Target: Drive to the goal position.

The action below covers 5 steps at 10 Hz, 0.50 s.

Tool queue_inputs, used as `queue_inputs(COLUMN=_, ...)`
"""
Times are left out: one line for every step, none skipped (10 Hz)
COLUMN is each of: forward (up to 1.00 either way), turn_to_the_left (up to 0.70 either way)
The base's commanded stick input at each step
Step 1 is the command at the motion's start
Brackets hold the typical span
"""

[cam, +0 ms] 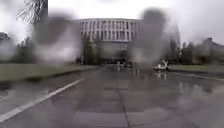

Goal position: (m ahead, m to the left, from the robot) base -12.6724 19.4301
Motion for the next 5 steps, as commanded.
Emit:
queue_inputs(forward=0.00, turn_to_the_left=0.70)
queue_inputs(forward=0.00, turn_to_the_left=0.70)
queue_inputs(forward=0.00, turn_to_the_left=0.70)
queue_inputs(forward=0.00, turn_to_the_left=0.70)
queue_inputs(forward=0.00, turn_to_the_left=0.70)
